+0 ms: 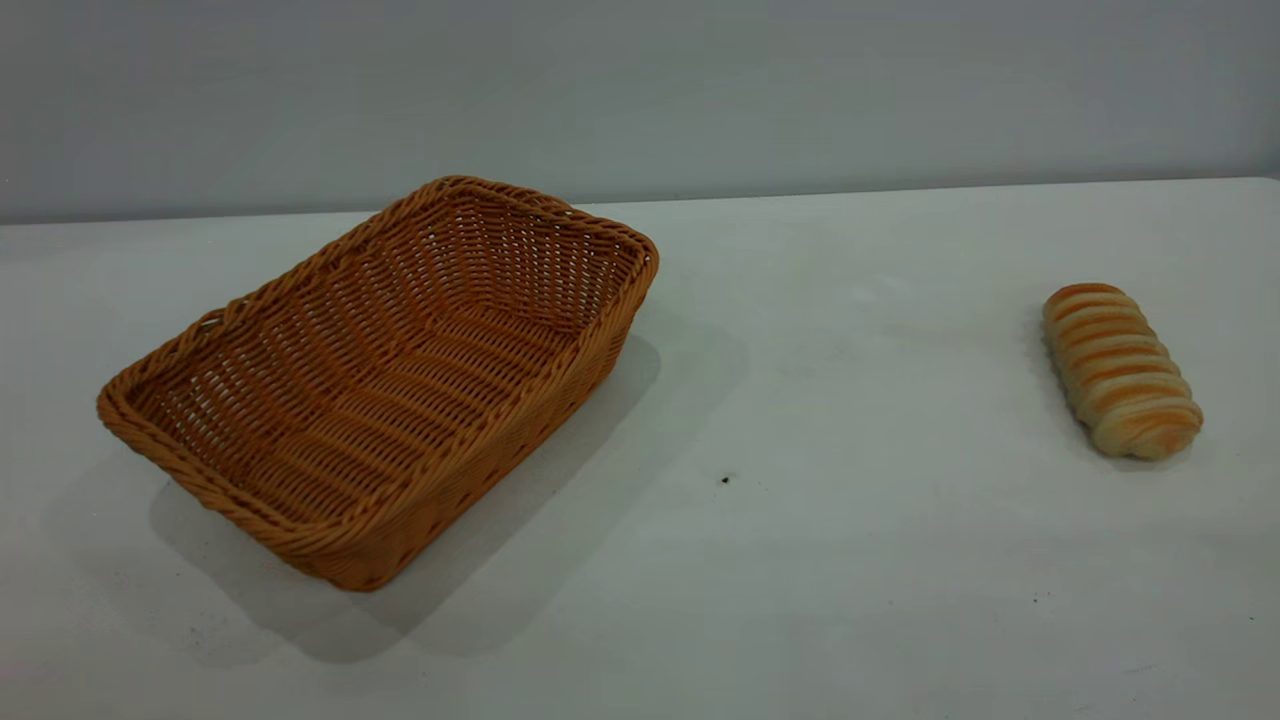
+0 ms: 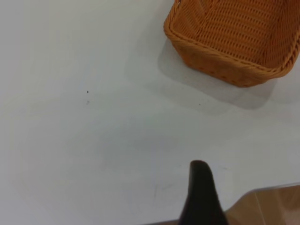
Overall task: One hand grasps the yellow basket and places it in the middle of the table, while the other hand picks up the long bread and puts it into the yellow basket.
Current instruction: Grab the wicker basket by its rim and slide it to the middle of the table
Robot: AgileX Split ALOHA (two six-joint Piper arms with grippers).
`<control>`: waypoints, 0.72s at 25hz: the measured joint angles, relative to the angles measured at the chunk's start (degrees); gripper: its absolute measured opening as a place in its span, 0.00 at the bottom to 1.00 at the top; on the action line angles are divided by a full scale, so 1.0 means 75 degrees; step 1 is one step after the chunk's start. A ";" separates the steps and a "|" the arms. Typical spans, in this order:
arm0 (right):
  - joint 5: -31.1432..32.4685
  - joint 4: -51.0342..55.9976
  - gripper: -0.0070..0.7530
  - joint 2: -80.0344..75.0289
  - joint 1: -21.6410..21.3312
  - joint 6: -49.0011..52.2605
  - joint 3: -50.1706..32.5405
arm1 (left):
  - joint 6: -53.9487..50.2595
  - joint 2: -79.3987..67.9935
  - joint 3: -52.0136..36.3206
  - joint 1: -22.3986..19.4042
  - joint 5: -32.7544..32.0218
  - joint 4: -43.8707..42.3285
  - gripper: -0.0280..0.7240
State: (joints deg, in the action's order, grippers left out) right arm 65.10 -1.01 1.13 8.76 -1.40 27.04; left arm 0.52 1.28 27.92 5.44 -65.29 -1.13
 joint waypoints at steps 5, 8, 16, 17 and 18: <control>0.0000 0.0060 0.61 0.0000 0.0126 0.0059 0.0000 | -0.0069 0.0000 0.0000 0.0000 0.0000 0.0007 0.81; -0.0015 -0.0251 0.61 0.0000 0.0126 0.0187 0.0009 | -0.0376 0.0000 0.0000 0.0000 0.0000 0.0015 0.81; -0.1220 -0.1822 0.61 -0.1830 0.0126 0.1487 0.0506 | -0.1430 -0.1093 0.0115 0.0000 0.1183 -0.0180 0.81; -0.1356 -0.1904 0.61 -0.2191 0.0126 0.1552 0.0575 | -0.1510 -0.1402 0.0115 0.0000 0.1499 -0.0180 0.81; -0.1459 -0.1971 0.61 -0.2488 0.0126 0.1574 0.0646 | -0.1579 -0.1748 0.0115 0.0000 0.1750 -0.0180 0.81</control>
State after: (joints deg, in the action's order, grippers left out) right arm 54.16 -15.79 -17.53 9.71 10.40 31.89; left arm -11.32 -11.83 28.78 5.44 -52.16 -2.49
